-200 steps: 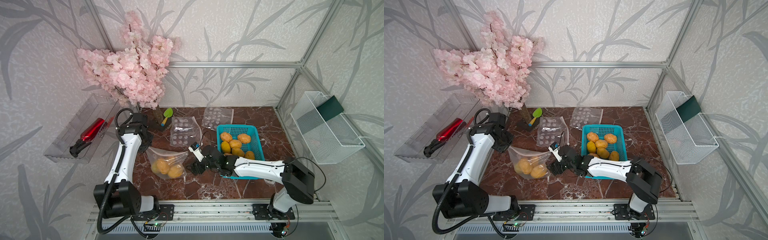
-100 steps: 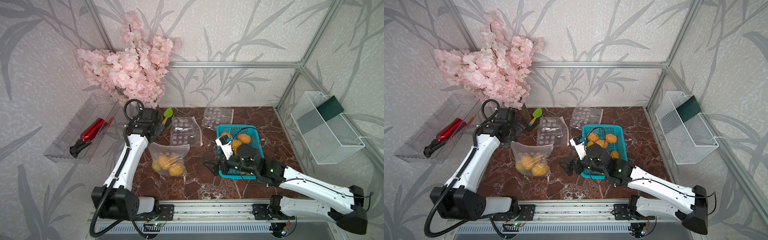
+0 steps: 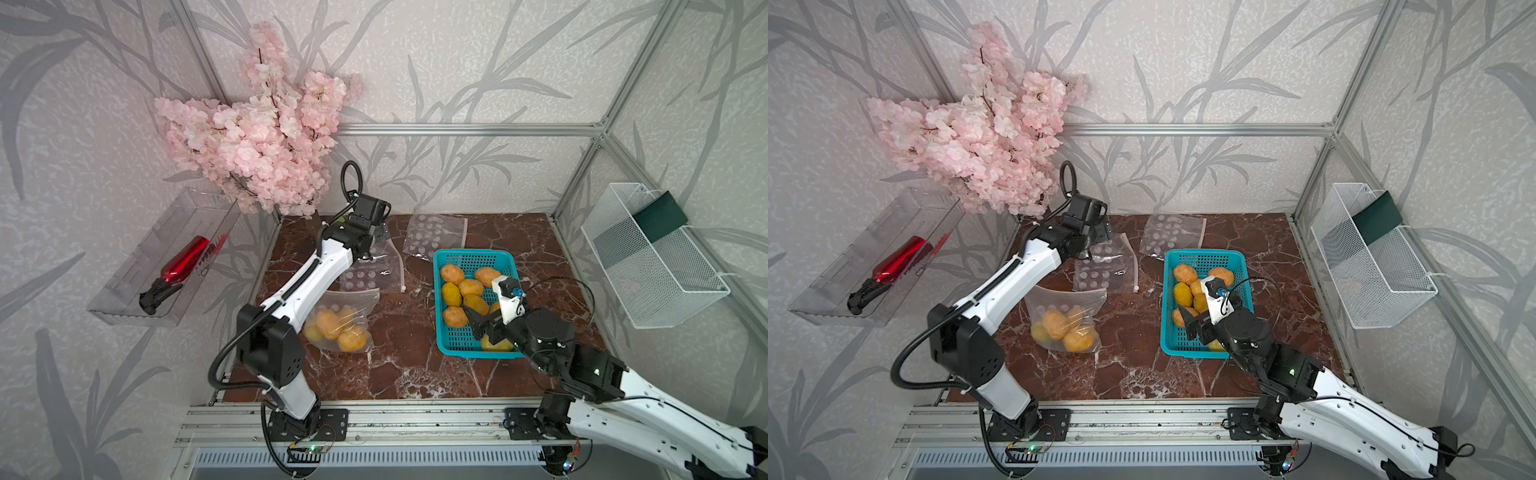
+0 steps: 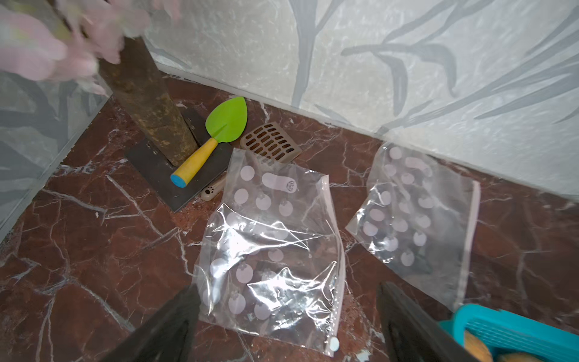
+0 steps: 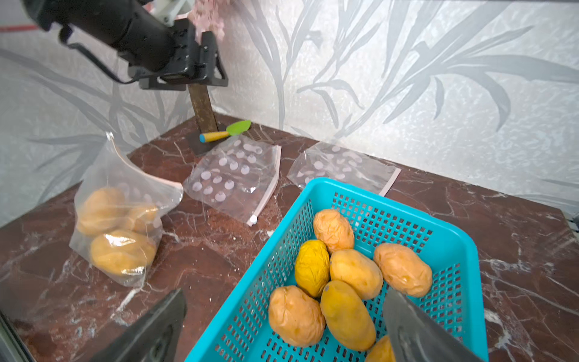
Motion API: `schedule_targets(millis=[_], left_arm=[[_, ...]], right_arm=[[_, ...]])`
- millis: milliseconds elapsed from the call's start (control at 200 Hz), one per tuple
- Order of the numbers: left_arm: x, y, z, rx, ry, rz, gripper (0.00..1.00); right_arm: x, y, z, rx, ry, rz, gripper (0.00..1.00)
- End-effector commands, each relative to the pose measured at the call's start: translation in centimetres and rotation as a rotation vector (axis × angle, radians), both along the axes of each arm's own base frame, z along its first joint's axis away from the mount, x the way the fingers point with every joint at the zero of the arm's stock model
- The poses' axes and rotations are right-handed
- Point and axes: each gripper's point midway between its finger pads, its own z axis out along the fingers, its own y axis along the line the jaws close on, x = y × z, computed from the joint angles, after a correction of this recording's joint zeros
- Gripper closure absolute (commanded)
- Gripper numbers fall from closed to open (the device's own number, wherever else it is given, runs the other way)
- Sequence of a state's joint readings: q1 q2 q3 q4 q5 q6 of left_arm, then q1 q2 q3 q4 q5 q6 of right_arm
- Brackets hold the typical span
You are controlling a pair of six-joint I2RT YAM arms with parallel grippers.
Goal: Put the potatoes into a zipper bag and zip it
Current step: Pick up the zipper food storage bag at the center of the board.
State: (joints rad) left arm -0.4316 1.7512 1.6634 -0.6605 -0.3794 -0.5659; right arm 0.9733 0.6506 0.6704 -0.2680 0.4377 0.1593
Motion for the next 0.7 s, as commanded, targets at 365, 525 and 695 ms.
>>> schedule_targets(millis=[365, 525, 695], left_arm=[[6.6, -3.8, -12.1, 0.222, 0.332, -0.128, 0.21], [7.4, -6.0, -15.5, 0.158, 0.387, -0.198, 0.21], [6.8, -8.1, -17.9, 0.07, 0.435, -0.271, 0.21]], right_arm=[[1.1, 2.4, -2.1, -0.045, -0.027, 0.053, 0.01], [1.4, 3.0, -3.1, -0.071, -0.011, 0.063, 0.01], [1.7, 3.3, -3.6, -0.079, -0.002, 0.062, 0.01]])
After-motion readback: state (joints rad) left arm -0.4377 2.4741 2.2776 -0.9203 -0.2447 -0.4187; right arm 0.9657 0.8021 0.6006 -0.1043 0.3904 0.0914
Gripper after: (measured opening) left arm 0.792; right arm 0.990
